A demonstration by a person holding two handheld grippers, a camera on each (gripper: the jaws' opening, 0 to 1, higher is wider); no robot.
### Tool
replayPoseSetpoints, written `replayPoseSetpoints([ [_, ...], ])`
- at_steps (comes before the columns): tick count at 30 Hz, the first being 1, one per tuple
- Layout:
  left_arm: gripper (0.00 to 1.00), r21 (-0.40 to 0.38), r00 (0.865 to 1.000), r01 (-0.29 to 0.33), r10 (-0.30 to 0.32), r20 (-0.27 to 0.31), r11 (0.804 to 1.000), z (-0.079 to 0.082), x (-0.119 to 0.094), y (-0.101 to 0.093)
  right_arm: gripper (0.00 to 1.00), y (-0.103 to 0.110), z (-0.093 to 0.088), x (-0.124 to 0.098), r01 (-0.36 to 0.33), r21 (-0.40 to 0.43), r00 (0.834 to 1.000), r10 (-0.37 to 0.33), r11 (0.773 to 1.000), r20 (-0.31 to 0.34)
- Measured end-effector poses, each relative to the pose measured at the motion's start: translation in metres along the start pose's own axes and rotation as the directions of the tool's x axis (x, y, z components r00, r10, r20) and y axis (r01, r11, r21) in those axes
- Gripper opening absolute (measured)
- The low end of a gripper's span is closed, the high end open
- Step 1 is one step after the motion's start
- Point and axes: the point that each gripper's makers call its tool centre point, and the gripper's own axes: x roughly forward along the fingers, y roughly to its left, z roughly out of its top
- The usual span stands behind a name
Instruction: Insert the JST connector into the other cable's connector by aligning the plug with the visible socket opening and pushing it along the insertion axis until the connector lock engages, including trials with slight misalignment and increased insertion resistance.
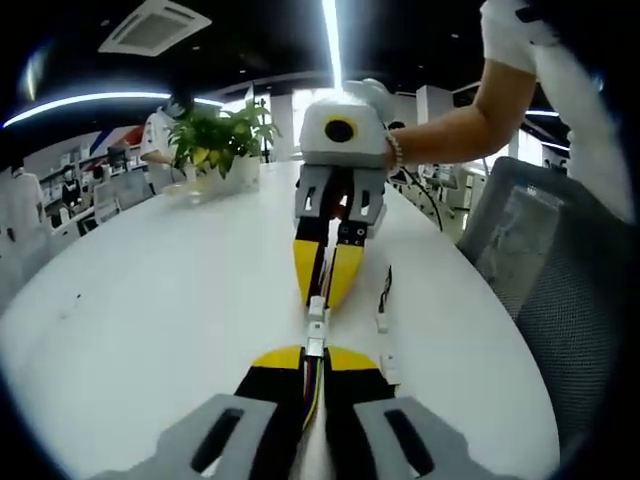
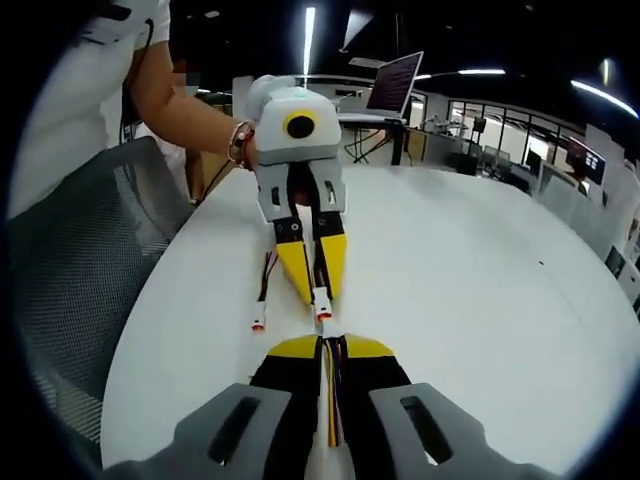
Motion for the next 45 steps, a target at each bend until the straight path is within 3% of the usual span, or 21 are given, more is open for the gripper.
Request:
replayPoseSetpoints([
  [27,0.00,-0.053,1.000,-0.006,0.006,0.000,0.999,-0.0017,0.0025,0.0015,0.04,0.0014,0.0027,0.0056,-0.003,-0.058,0.999,0.001,0.998,-0.033],
  [35,0.00,-0.035,1.000,0.003,-0.004,-0.003,0.999,0.0009,0.0033,-0.0016,0.03,0.0046,0.0044,0.0089,-0.020,-0.080,0.999,0.016,0.997,-0.044],
  [37,0.00,-0.005,1.000,0.006,-0.006,-0.026,1.000,-0.0006,0.0036,-0.0018,0.03,0.0044,0.0034,0.0099,-0.022,-0.094,0.998,0.017,0.995,-0.060],
  [45,0.00,-0.013,0.999,0.001,-0.002,-0.036,1.000,0.0001,0.0015,0.0013,0.03,0.0020,0.0071,0.0091,-0.016,-0.101,0.998,0.010,0.995,-0.055],
])
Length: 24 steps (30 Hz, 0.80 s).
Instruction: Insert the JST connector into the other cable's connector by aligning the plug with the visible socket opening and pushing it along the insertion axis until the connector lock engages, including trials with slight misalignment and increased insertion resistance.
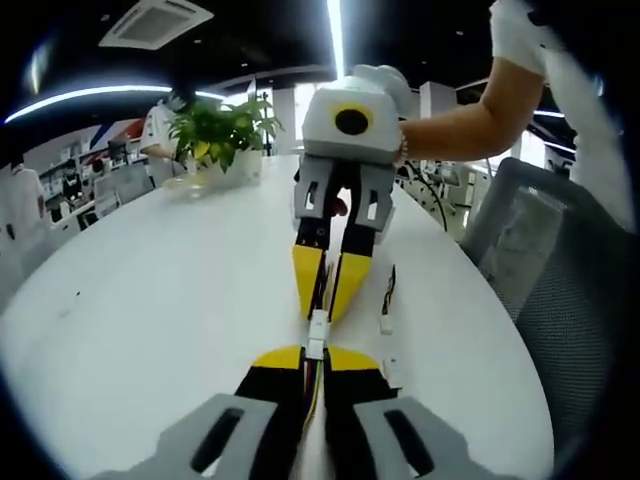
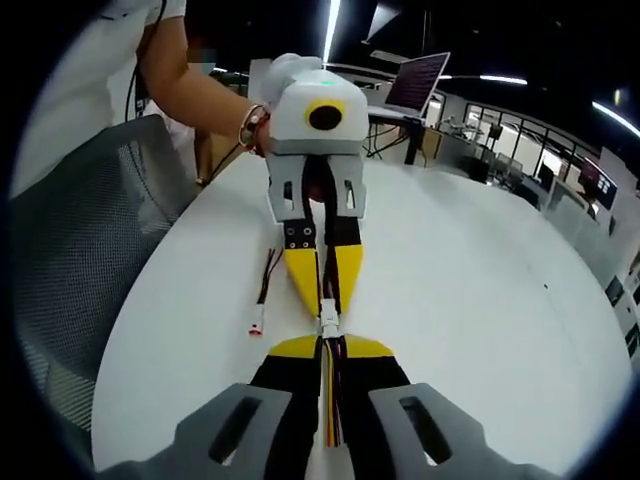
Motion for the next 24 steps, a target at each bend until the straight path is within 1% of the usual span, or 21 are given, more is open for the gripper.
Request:
replayPoseSetpoints([
  [1,0.00,0.001,1.000,0.001,-0.001,0.000,1.000,0.0004,0.0004,-0.0004,0.02,0.0002,0.0011,0.0005,-0.001,-0.001,1.000,0.001,1.000,0.002],
  [2,0.00,0.003,1.000,-0.002,0.002,-0.015,1.000,-0.0018,0.0005,-0.0002,0.02,0.0003,0.0023,0.0011,0.001,-0.007,1.000,-0.001,1.000,0.003],
  [6,0.00,-0.022,1.000,0.001,-0.001,-0.023,1.000,-0.0044,0.0022,-0.0004,0.02,0.0011,0.0005,0.0025,-0.004,0.001,1.000,0.004,1.000,-0.004],
  [8,0.00,-0.015,1.000,0.002,-0.003,-0.025,1.000,-0.0046,0.0023,-0.0007,0.02,0.0015,0.0000,0.0026,-0.004,0.001,1.000,0.004,1.000,-0.007],
  [21,0.00,-0.013,1.000,0.000,0.000,-0.029,1.000,-0.0027,0.0036,0.0006,0.02,0.0003,-0.0022,0.0027,-0.001,0.006,1.000,0.001,1.000,-0.011],
  [24,0.00,-0.014,1.000,-0.003,0.003,-0.019,1.000,-0.0003,0.0040,0.0020,0.02,-0.0005,-0.0041,0.0025,0.002,0.008,1.000,-0.002,1.000,-0.014],
])
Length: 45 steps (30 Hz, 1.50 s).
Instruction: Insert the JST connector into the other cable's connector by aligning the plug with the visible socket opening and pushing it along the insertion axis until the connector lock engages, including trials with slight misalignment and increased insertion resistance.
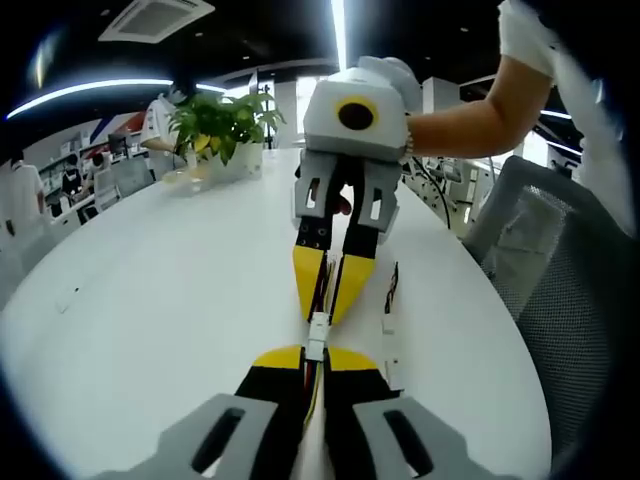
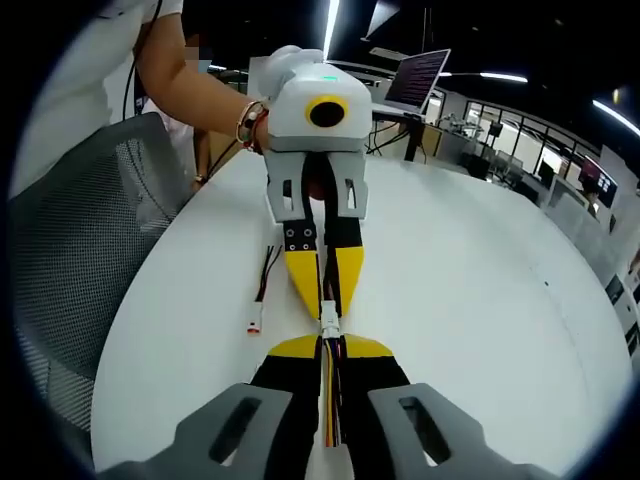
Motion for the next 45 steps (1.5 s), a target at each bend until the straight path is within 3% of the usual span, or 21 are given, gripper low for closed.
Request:
replayPoseSetpoints([
  [21,0.00,0.040,1.000,-0.011,0.011,0.001,0.999,0.008,0.017,0.039,0.03,-0.042,-0.010,-0.003,0.067,0.007,0.998,-0.067,0.998,0.000],
  [31,0.00,0.033,1.000,-0.001,0.002,-0.029,0.999,-0.003,0.024,0.048,0.03,-0.050,-0.020,0.008,0.054,0.014,0.998,-0.054,0.998,-0.011],
  [45,0.00,-0.016,1.000,-0.006,0.006,-0.022,1.000,-0.006,0.025,0.052,0.04,-0.054,-0.023,0.012,0.057,0.030,0.998,-0.057,0.998,-0.010],
])
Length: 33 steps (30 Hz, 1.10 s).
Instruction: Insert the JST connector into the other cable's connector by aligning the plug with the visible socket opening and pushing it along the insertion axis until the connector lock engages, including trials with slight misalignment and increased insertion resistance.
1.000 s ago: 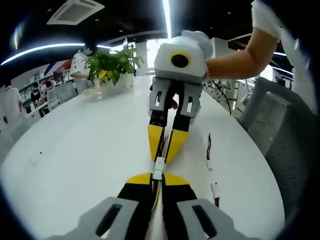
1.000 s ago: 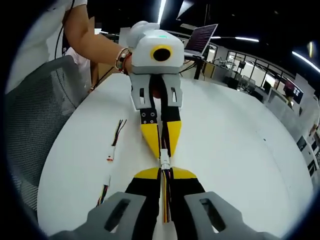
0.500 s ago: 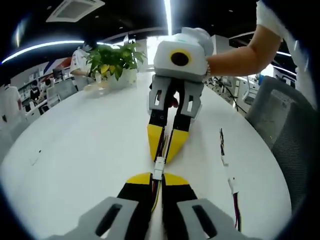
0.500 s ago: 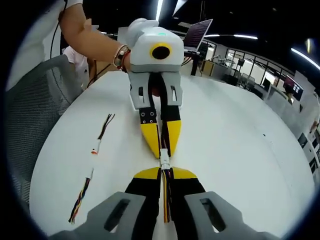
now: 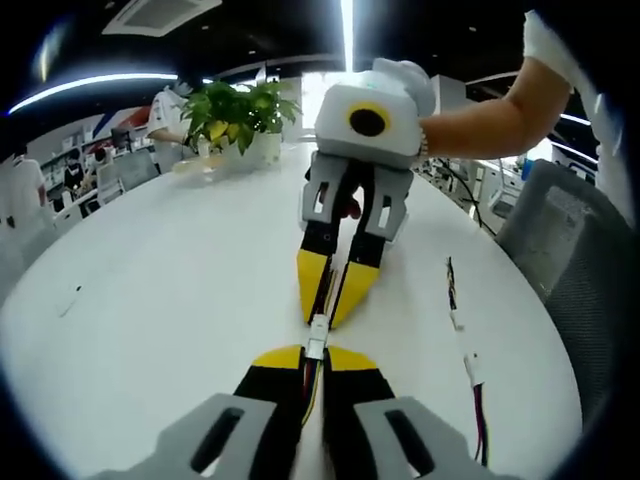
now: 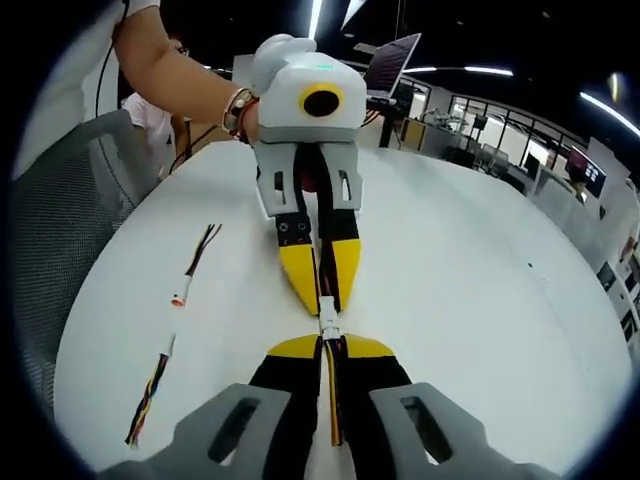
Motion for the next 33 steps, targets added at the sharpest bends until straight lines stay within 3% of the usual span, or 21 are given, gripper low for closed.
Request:
replayPoseSetpoints([
  [22,0.01,-0.024,1.000,0.007,-0.007,0.005,1.000,-0.0023,-0.0023,0.0004,0.06,-0.0005,-0.0019,-0.0017,0.000,0.029,1.000,-0.001,1.000,0.007],
  [33,0.10,-0.012,0.999,-0.036,0.036,-0.017,0.999,-0.0035,-0.0054,0.0071,0.11,-0.0021,-0.0032,-0.0039,0.018,0.053,1.000,-0.018,0.998,-0.006],
])
